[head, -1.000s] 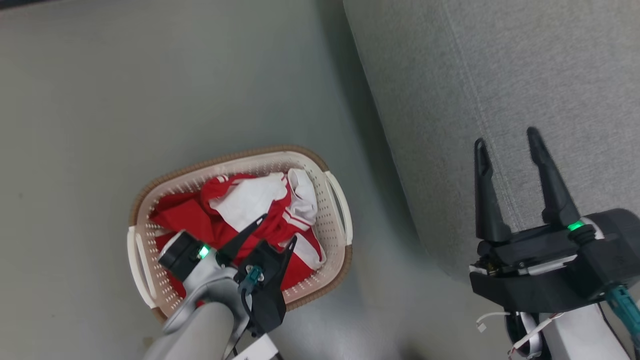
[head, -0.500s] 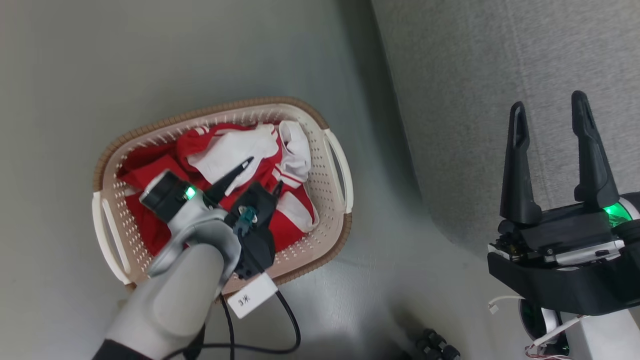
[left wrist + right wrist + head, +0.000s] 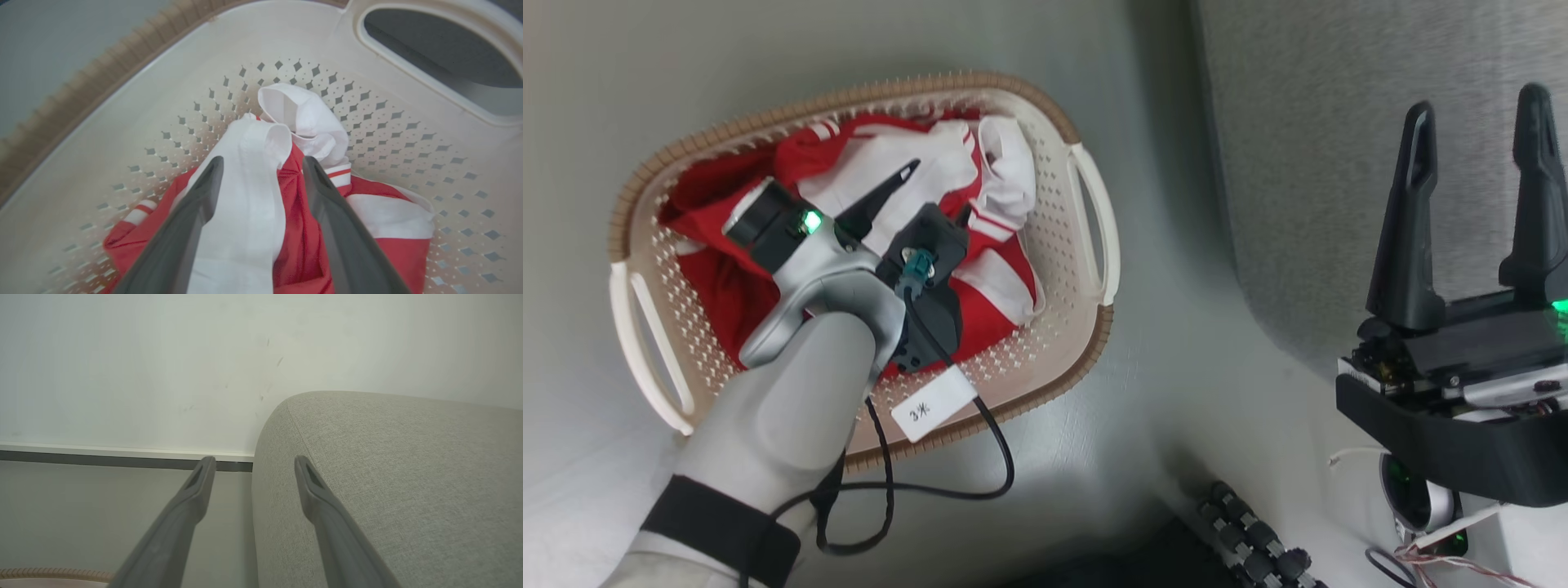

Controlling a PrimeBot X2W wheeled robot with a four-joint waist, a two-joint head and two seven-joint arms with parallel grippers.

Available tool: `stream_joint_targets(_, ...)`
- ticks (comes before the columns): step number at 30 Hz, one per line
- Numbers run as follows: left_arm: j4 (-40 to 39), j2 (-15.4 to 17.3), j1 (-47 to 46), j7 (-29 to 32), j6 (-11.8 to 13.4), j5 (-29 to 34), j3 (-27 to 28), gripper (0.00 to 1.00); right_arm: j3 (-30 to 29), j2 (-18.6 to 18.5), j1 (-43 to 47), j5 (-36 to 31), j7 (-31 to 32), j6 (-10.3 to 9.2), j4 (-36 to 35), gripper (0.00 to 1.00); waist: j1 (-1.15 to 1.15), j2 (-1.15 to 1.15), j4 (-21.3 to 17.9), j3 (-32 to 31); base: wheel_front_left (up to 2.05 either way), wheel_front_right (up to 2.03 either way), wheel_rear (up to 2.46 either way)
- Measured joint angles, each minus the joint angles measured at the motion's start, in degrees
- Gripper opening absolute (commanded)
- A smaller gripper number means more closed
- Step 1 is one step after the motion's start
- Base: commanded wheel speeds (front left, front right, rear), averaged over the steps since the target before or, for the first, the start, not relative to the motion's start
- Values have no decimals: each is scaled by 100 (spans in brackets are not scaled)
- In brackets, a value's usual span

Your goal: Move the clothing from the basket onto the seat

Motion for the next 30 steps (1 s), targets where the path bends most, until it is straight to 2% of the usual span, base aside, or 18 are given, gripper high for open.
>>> stream_joint_targets(7,276,-22,-272,-60,27,16,1,100,-4,53,-76,-113,0,0,29,100,-1,0,-6,399,0,0,0)
stream_joint_targets(13,474,-35,-545,-154,290,115,46,100,-31,75,-181,-118,-1,0,74,100,0,0,3,543,0,0,0)
stream_joint_targets(17,592,-37,-614,-179,368,116,76,100,-31,86,-187,-145,-1,-1,110,100,-1,0,9,559,0,0,0)
stream_joint_targets(18,615,-45,-639,-209,392,116,97,68,-32,88,-192,-163,0,0,123,100,-1,0,9,562,0,0,0)
stream_joint_targets(19,626,-55,-671,-214,416,115,111,27,-34,89,-197,-164,-1,0,135,100,-1,0,10,565,0,0,0)
stream_joint_targets(20,636,-60,-700,-256,416,115,113,0,-42,91,-206,-164,-1,-1,149,100,-1,0,12,567,0,0,0)
stream_joint_targets(28,670,-120,-739,-646,399,-67,177,0,82,152,-469,-157,-1,18,464,100,0,-1,21,556,0,0,0)
stream_joint_targets(30,654,-119,-699,-727,330,-86,168,0,130,169,-562,-153,-1,43,578,100,-1,-1,10,527,0,0,0)
